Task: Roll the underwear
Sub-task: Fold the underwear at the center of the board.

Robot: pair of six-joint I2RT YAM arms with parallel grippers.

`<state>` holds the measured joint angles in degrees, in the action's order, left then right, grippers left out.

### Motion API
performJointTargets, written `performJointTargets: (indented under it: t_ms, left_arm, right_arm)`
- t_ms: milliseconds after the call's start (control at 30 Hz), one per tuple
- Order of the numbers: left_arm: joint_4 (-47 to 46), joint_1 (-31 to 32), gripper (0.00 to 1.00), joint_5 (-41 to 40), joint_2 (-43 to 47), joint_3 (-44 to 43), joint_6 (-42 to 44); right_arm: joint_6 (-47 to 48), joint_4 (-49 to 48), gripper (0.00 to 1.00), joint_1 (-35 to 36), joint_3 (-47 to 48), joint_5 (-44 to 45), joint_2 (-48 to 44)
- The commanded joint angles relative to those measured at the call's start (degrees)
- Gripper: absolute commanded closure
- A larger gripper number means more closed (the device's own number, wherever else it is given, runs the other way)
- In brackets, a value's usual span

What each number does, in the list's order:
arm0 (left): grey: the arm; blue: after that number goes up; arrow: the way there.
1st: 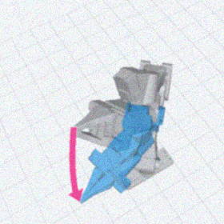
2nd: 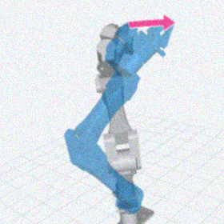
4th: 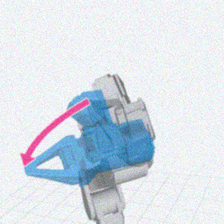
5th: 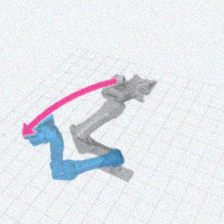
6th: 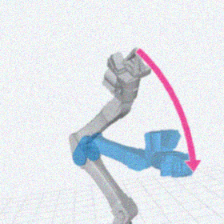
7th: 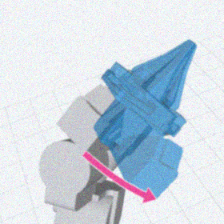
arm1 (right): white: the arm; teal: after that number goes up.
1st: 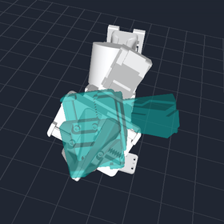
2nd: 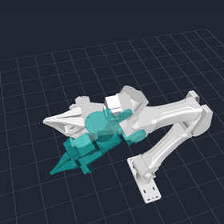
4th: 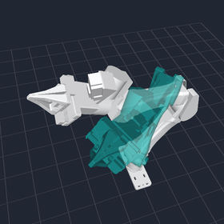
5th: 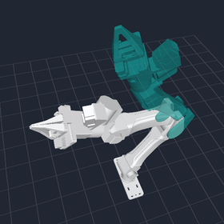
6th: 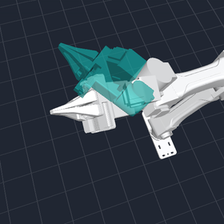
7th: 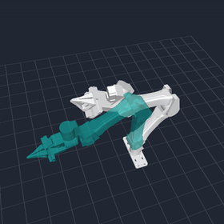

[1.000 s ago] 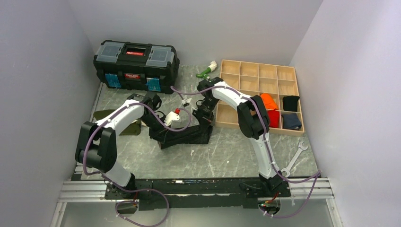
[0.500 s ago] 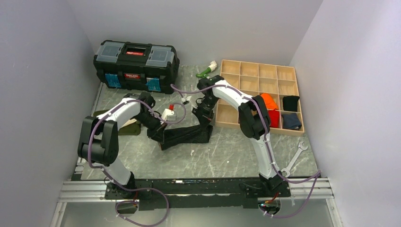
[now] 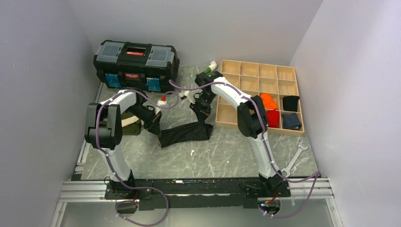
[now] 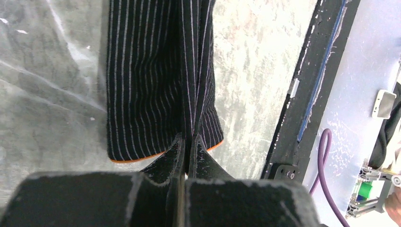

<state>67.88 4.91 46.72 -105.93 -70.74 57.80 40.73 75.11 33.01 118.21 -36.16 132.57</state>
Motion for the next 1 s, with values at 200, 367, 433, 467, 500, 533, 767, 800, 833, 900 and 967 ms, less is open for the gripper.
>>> performJointTargets:
  t_ms: [200, 367, 433, 467, 500, 533, 767, 800, 833, 900, 967]
  left_arm:
    - [-1.56, -0.51, 0.97, -2.75, -4.16, -4.14, 0.16]
    - [-4.02, -0.49, 0.93, -5.12, -4.82, -4.16, -1.12]
    - [-4.87, -0.45, 0.91, -5.86, -4.93, -4.14, -1.65]
    - [-5.20, -0.38, 0.90, -6.15, -4.95, -4.17, -1.84]
    - [-5.48, -0.36, 0.89, -6.47, -5.08, -4.15, -2.14]
    - [-5.71, -0.30, 0.88, -6.64, -5.08, -4.14, -2.32]
    - [-7.38, 0.51, 0.79, -7.08, -4.71, -3.77, -3.47]
    - [-7.45, 0.60, 0.77, -7.20, -4.58, -3.67, -3.52]
    - [-7.64, 0.69, 0.73, -7.38, -4.51, -3.62, -3.72]
    - [-7.87, 0.78, 0.64, -7.42, -4.34, -3.57, -4.03]
    - [-8.50, 0.81, 0.61, -7.42, -3.86, -3.45, -4.67]
  right_arm:
    - [-0.19, -0.08, 1.00, -0.70, 1.19, 2.56, 3.02]
    - [-0.46, -0.74, 1.00, -0.66, 1.20, 2.91, 3.38]
    - [-0.52, -0.89, 1.00, -0.65, 1.32, 3.17, 3.71]
    - [-0.49, -0.85, 1.00, -0.67, 1.32, 3.20, 3.86]
    - [-0.55, -0.78, 1.00, -0.69, 1.27, 3.28, 4.12]
    - [-0.52, -0.76, 1.00, -0.73, 1.19, 3.29, 4.21]
    - [-0.82, -1.55, 1.00, -0.69, -0.60, 3.77, 4.07]
    - [-0.90, -1.62, 1.00, -0.67, -0.88, 3.75, 4.02]
    - [-0.91, -1.68, 1.00, -0.69, -1.07, 3.73, 3.88]
    - [-0.96, -1.85, 1.00, -0.72, -1.34, 3.70, 3.66]
    - [-0.96, -1.84, 1.00, -0.71, -1.58, 3.73, 3.62]
